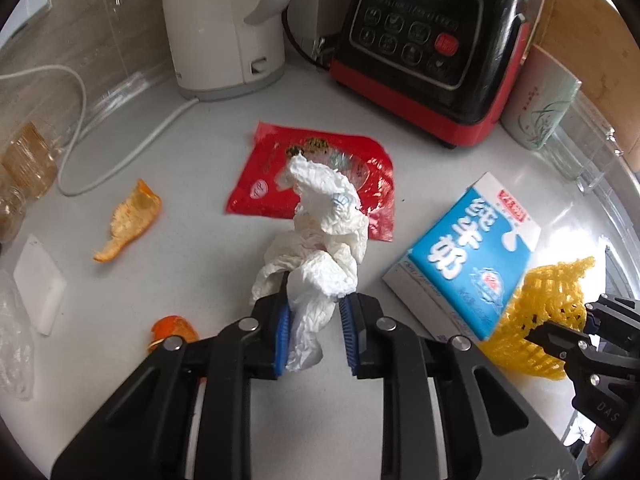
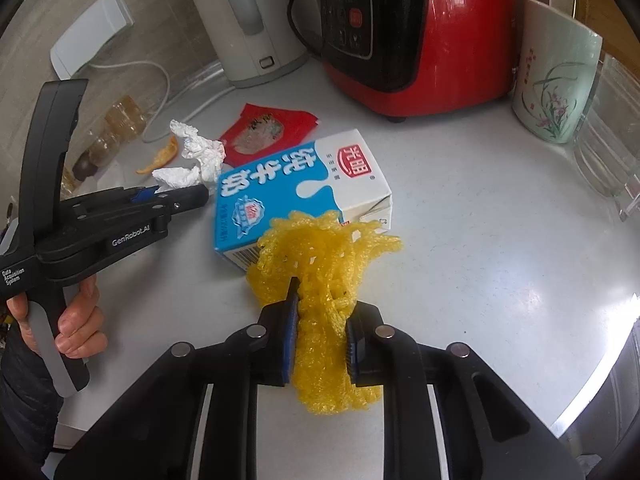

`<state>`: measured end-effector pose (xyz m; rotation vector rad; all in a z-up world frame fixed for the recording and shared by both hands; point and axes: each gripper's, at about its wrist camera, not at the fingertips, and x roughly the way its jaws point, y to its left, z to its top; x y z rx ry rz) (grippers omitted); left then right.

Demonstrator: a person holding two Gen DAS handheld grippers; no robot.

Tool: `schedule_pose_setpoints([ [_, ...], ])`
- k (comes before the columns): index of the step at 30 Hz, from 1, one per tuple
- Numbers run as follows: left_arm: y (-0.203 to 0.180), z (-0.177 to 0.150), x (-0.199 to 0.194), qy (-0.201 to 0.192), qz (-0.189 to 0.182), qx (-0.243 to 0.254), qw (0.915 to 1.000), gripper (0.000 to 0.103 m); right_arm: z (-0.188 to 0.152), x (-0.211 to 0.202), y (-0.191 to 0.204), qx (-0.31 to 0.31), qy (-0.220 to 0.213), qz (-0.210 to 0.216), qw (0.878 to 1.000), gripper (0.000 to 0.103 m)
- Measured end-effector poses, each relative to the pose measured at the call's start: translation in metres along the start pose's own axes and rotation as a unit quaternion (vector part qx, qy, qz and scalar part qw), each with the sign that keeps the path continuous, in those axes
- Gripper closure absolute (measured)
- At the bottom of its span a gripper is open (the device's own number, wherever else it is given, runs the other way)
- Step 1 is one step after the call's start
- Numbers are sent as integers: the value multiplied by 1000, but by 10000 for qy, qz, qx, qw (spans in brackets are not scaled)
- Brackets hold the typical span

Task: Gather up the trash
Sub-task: 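Grasp the white tissue with the left tool while the right tool grasps the yellow foam net, then drop the tissue into the green basket with the left tool while the right tool drops the yellow net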

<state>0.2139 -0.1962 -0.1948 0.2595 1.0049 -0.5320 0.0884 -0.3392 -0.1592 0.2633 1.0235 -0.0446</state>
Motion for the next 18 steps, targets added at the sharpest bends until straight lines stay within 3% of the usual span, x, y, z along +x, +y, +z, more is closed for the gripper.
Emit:
schedule_pose_setpoints([
  [10, 1, -29, -65, -57, -189, -331, 9993, 82, -12, -41, 22, -110, -105, 173, 9997, 84],
  [18, -2, -95, -127, -36, -72, -621, 9980, 81, -49, -74, 81, -662, 49, 570, 9962, 84],
])
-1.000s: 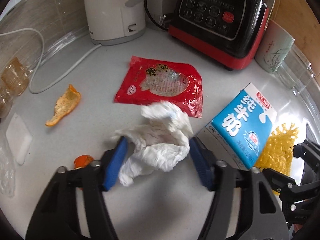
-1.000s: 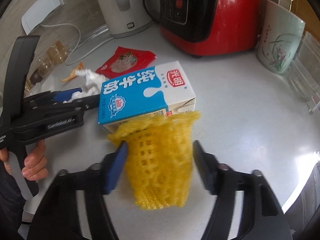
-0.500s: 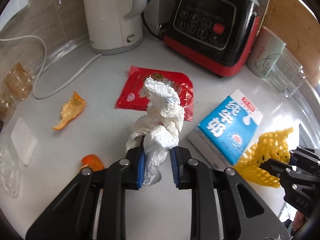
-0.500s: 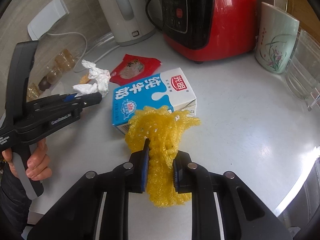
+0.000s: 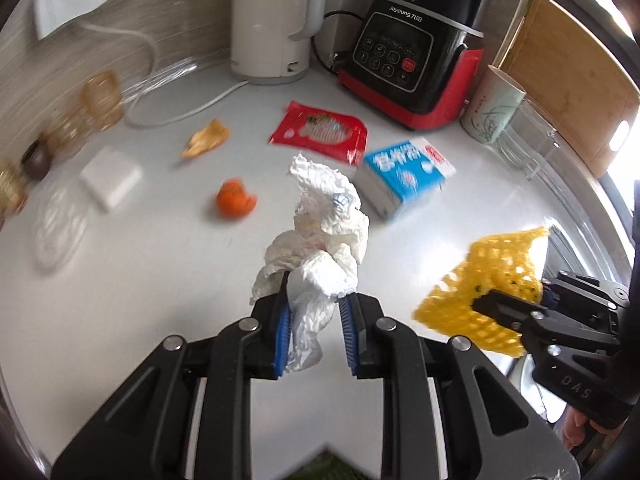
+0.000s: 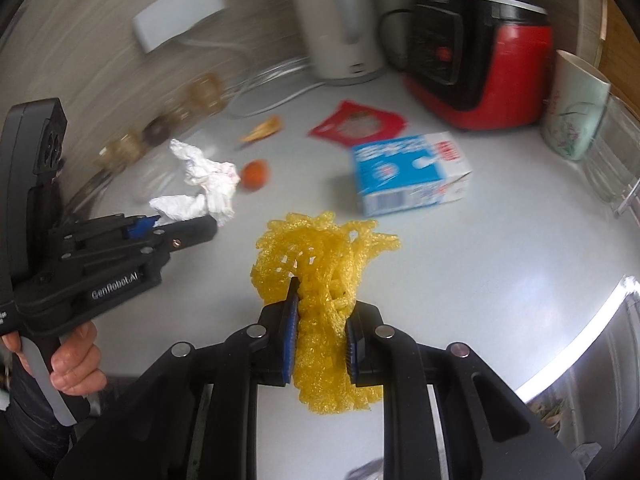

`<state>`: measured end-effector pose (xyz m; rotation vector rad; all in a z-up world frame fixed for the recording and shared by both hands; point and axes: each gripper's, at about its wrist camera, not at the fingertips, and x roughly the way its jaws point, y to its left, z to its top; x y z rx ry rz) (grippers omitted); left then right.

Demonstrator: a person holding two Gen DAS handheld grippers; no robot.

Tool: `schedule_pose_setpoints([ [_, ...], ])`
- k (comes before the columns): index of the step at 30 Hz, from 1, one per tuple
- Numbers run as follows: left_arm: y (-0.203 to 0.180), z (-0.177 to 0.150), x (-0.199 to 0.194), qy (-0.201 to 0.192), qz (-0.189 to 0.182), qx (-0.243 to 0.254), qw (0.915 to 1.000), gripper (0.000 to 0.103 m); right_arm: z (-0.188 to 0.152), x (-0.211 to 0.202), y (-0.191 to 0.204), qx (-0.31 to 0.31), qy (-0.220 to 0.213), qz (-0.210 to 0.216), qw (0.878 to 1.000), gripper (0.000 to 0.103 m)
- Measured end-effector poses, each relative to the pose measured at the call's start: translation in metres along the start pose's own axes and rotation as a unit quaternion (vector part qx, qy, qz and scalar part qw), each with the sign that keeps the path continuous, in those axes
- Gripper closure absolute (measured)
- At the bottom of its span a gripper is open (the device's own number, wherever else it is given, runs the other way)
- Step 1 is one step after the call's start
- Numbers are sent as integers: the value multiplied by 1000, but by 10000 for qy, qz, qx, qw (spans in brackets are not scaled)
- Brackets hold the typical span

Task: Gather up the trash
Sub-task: 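Drop the tissue into the green basket with the left tool while the right tool drops the yellow net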

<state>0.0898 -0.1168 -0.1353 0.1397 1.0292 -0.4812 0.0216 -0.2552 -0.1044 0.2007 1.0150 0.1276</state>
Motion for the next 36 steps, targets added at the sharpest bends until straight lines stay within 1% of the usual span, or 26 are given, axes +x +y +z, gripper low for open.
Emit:
schedule_pose_setpoints([
  [4, 7, -47, -33, 54, 222, -152, 9996, 81, -25, -8, 38, -247, 191, 269, 9991, 84],
  [7, 12, -78, -50, 140, 296, -227, 9992, 81, -45, -13, 65, -398, 350, 490, 9974, 84],
  [11, 21, -125, -67, 339, 408, -331, 9980, 81, -71, -17, 96, -661, 568, 660, 9940, 84],
  [14, 28, -154, -72, 545, 388, -413, 9969, 81, -87, -18, 113, -823, 704, 716, 9915, 84],
  [18, 30, -192, -74, 835, 434, -328, 9950, 81, -105, -19, 130, -977, 864, 737, 9887, 84],
  [23, 34, -222, -69, 1177, 297, -344, 9920, 78, -118, -18, 138, -993, 978, 758, 9873, 84],
  [24, 35, -226, -68, 1231, 260, -376, 9913, 75, -120, -19, 138, -1004, 994, 744, 9872, 84],
  [25, 36, -228, -67, 1272, 236, -395, 9908, 68, -121, -19, 139, -1020, 1000, 727, 9871, 84],
  [26, 36, -231, -66, 1309, 210, -406, 9903, 65, -123, -19, 139, -1025, 1003, 720, 9870, 84],
  [27, 37, -232, -65, 1341, 199, -411, 9899, 57, -124, -19, 139, -1019, 1015, 712, 9870, 84],
  [28, 37, -234, -65, 1344, 203, -411, 9899, 52, -124, -19, 139, -1007, 1029, 705, 9871, 84],
  [29, 36, -234, -65, 1331, 200, -392, 9901, 50, -125, -18, 139, -1001, 1040, 701, 9870, 84],
  [31, 34, -233, -67, 1287, 198, -321, 9910, 37, -127, -17, 138, -988, 1084, 693, 9868, 84],
  [34, 32, -230, -70, 1206, 228, -207, 9922, 31, -130, -14, 138, -991, 1150, 687, 9860, 84],
  [36, 33, -228, -72, 1180, 239, -171, 9926, 28, -132, -12, 137, -1008, 1214, 727, 9848, 84],
])
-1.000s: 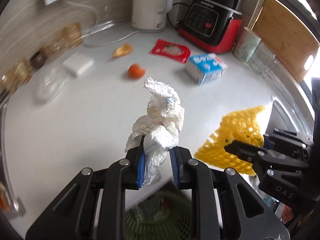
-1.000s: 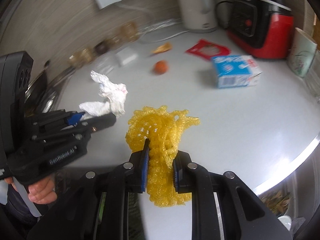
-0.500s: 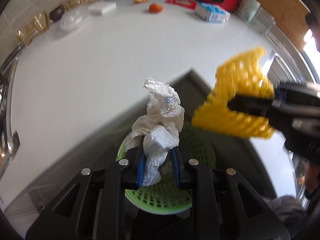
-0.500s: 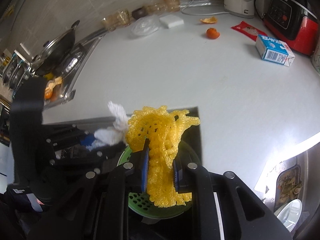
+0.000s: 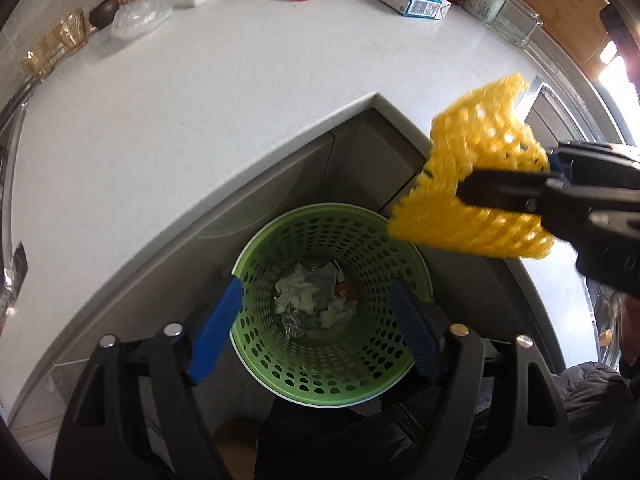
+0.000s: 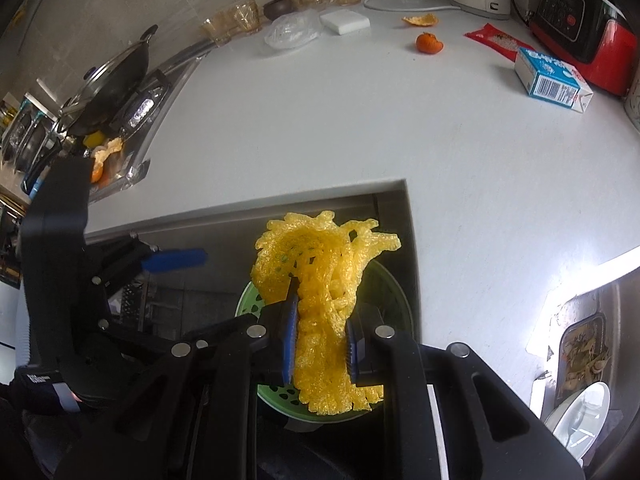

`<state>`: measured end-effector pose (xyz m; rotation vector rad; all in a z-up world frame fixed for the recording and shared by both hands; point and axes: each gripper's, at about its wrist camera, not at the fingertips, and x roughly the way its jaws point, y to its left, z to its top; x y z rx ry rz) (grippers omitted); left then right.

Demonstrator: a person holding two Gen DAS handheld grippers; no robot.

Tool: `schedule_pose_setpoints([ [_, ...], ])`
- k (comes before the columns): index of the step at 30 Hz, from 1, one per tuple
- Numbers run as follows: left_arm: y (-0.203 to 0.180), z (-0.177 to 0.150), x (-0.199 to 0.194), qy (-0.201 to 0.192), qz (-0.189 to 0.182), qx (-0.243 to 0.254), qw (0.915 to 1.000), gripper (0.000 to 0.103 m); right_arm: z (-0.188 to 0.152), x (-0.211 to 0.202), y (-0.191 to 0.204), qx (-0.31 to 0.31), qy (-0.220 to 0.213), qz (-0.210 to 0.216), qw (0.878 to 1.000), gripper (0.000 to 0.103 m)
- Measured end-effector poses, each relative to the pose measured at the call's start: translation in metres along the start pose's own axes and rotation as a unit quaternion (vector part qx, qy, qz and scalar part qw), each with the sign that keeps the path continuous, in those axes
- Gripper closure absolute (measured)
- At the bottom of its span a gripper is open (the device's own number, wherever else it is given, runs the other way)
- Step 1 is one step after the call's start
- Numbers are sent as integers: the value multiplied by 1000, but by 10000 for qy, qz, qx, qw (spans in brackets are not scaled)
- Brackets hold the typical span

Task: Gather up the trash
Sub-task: 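Drop the tissue into the green basket with the left tool while the right tool drops the yellow net, then grasp the clear plastic bag with the left tool while the right tool grasps the tangerine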

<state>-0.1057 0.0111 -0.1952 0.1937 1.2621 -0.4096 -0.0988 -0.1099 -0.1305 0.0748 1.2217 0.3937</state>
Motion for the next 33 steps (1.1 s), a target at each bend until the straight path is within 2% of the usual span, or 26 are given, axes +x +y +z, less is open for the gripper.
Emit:
schedule_pose_setpoints([
  [5, 12, 5, -12, -114, -38, -104, 9999, 25, -2, 6, 0, -43, 197, 111, 9997, 84],
  [7, 21, 5, -21, -218, -6, -169, 9996, 21, -2, 8, 2, -143, 284, 119, 9994, 83],
  [10, 36, 0, -32, -313, 105, -285, 9991, 20, -4, 12, 7, -279, 440, 170, 9985, 79],
  [12, 46, 1, -35, -331, 187, -370, 9986, 19, -5, 17, 9, -344, 582, 242, 9974, 69],
  [14, 58, 0, -37, -329, 288, -527, 9977, 19, -6, 21, 12, -374, 673, 263, 9967, 48],
  [17, 73, 1, -37, -330, 310, -755, 9961, 19, -3, 22, 15, -419, 679, 228, 9966, 39],
  [20, 86, 6, -36, -364, 267, -974, 9942, 19, 5, 19, 13, -414, 566, 189, 9974, 34],
  [25, 97, 27, -40, -602, 260, -1182, 9908, 19, 36, 8, 1, -262, 59, -171, 9995, 26],
  [29, 104, 61, -43, -840, 527, -1233, 9874, 19, 70, 1, -15, 6, -328, -565, 9979, 22],
  [33, 114, 104, -41, -1124, 756, -1264, 9827, 19, 110, -2, -27, -11, -719, -918, 9932, 17],
])
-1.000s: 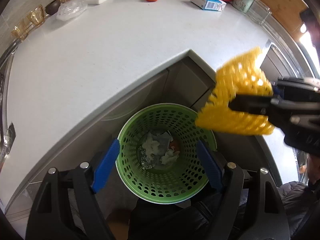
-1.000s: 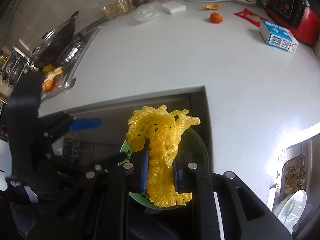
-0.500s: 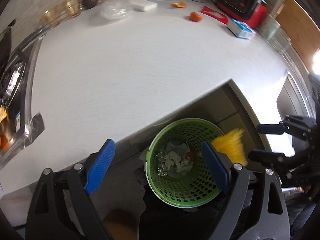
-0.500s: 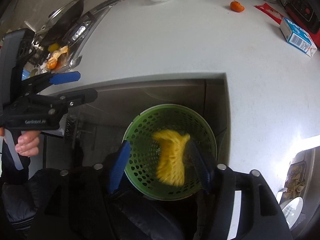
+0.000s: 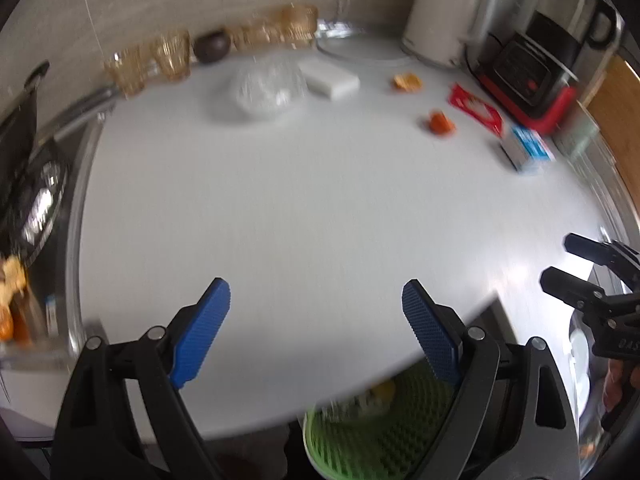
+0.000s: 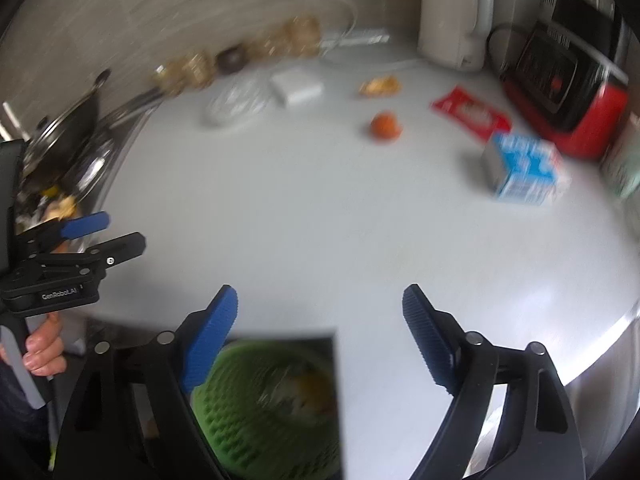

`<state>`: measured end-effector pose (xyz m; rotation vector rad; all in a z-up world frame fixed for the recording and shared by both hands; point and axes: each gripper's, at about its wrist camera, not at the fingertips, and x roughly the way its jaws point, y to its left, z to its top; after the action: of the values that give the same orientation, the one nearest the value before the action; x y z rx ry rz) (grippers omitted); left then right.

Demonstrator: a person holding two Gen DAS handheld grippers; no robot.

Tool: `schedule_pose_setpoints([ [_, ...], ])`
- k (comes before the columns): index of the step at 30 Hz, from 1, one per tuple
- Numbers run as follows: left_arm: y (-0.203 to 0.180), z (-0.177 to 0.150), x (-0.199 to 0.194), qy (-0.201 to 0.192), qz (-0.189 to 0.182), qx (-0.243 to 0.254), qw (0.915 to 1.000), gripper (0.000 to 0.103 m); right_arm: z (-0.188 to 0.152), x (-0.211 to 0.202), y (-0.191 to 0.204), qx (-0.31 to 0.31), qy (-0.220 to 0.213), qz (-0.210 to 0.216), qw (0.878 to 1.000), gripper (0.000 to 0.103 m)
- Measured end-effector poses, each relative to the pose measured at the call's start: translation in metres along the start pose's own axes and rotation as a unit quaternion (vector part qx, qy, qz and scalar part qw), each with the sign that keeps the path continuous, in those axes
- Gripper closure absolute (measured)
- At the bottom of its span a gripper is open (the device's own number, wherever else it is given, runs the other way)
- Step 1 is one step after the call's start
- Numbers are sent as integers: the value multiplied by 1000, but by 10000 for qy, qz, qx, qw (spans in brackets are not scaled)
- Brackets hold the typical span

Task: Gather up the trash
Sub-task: 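Grasp the clear plastic bag with the left tool while the right tool grasps the tangerine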

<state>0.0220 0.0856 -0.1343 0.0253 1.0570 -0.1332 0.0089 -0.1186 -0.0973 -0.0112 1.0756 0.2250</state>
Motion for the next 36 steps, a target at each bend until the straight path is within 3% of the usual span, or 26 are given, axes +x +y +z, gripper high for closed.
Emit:
schedule_pose_setpoints([
  [8, 3, 88, 47, -349, 267, -136, 9989, 15, 72, 44, -31, 165, -275, -345, 9989, 12],
  [12, 14, 129, 92, -226, 274, -408, 9985, 15, 97, 79, -52, 373, -183, -316, 9986, 12],
  [19, 25, 167, 152, 25, 448, -626, 9970, 15, 130, 134, -66, 489, -23, -258, 9985, 13],
  [26, 32, 186, 181, 109, 522, -721, 9960, 15, 140, 166, -71, 556, 210, -225, 9980, 35],
  [32, 36, 193, 188, 142, 423, -742, 9962, 38, 142, 170, -73, 587, 253, -273, 9976, 65],
  [36, 40, 195, 190, 132, 367, -784, 9962, 50, 140, 168, -78, 680, 247, -191, 9972, 70],
])
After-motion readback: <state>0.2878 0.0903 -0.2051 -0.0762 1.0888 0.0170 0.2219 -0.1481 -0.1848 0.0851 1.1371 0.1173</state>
